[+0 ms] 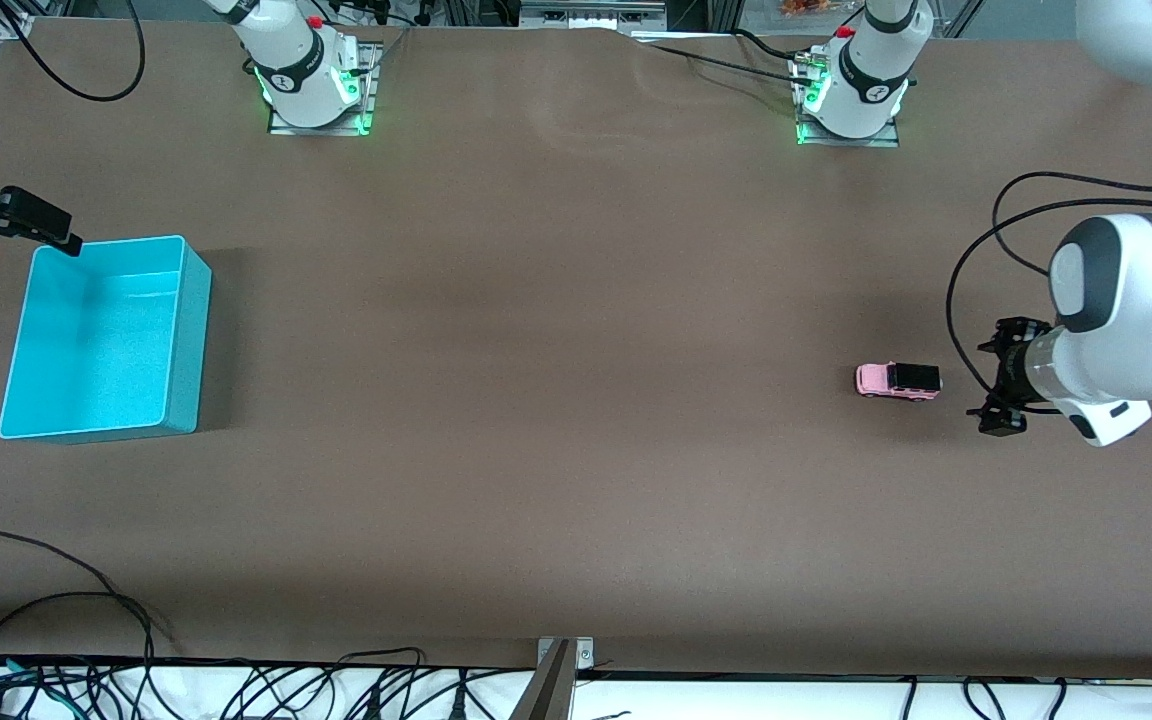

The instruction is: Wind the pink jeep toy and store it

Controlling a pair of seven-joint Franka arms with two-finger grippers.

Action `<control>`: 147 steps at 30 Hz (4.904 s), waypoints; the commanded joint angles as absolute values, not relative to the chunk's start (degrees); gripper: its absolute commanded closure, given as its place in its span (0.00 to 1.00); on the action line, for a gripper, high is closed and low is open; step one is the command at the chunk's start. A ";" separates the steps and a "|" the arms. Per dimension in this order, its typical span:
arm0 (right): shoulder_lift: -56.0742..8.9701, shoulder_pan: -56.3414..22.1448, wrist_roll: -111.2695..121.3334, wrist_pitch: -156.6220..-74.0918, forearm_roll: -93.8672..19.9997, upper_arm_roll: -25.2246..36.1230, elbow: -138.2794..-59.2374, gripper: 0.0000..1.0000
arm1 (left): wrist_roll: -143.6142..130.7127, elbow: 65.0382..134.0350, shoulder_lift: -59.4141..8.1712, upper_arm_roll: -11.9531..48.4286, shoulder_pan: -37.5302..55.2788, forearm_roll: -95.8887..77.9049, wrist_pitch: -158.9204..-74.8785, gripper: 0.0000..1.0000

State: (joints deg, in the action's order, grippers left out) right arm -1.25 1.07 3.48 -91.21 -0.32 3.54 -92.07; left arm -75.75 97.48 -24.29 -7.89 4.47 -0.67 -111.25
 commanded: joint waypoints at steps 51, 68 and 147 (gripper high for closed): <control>-1.41 1.05 4.48 -90.62 -0.62 3.78 -91.32 0.00 | -81.91 119.71 -24.43 -7.21 4.92 -6.77 -139.83 0.87; -1.41 1.05 4.48 -90.62 -0.62 3.69 -91.32 0.00 | -90.96 116.63 -23.91 -6.68 9.93 -6.15 -137.28 0.87; -1.41 0.97 4.39 -90.61 -0.62 3.60 -91.32 0.00 | -77.79 112.16 -26.46 -6.50 -4.13 -1.49 -139.06 0.00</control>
State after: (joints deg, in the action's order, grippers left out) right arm -1.26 1.06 3.48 -91.19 -0.32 3.53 -92.07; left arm -78.57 116.80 -27.48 -6.56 -3.46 -2.96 -144.75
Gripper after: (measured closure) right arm 0.000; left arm 0.300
